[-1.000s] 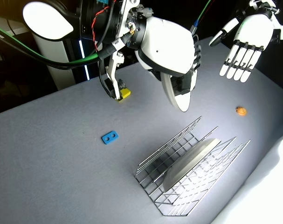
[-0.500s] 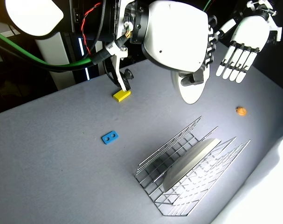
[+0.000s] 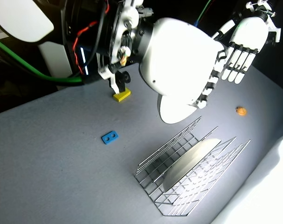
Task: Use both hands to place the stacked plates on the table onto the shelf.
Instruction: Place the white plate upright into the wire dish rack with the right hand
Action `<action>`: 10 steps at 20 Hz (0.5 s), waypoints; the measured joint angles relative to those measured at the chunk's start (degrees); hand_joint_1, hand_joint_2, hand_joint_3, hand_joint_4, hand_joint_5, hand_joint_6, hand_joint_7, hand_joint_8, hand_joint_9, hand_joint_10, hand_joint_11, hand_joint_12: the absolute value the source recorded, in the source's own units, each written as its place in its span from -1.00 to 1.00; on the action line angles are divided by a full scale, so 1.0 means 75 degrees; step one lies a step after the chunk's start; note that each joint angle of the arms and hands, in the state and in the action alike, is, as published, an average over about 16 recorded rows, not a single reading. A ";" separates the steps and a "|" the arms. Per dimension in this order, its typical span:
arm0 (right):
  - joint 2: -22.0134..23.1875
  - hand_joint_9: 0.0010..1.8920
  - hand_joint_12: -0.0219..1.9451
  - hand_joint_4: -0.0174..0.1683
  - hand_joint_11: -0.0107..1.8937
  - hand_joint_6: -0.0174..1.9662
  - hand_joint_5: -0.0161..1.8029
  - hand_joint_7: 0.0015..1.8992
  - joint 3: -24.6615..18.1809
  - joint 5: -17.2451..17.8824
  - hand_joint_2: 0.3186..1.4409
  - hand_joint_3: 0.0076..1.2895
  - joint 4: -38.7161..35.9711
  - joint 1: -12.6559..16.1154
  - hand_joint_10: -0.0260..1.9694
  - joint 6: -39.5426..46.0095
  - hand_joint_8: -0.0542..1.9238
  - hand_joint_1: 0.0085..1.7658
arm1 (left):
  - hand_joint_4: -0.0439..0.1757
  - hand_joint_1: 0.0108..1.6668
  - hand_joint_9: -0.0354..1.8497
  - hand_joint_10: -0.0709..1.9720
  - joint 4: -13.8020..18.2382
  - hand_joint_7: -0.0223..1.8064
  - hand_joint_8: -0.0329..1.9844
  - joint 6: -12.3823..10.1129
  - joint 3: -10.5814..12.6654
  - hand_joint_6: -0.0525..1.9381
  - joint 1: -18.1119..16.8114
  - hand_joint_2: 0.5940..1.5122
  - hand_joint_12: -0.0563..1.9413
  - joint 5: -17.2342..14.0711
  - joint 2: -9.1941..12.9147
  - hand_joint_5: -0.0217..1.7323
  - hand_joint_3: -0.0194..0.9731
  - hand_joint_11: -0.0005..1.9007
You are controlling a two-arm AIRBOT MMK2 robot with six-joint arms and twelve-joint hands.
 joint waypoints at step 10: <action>-0.0561 0.08 0.12 -0.89 -0.07 0.02 0.01 0.11 0.0855 -0.0066 0.19 -0.99 0.0083 -0.0307 0.05 -0.0506 -0.09 0.53 | -0.57 -1.00 -0.94 -0.99 -0.0024 -0.95 -0.97 0.0036 0.0002 -0.93 0.0141 0.18 -0.95 0.0008 -0.0065 -0.91 -0.92 -0.98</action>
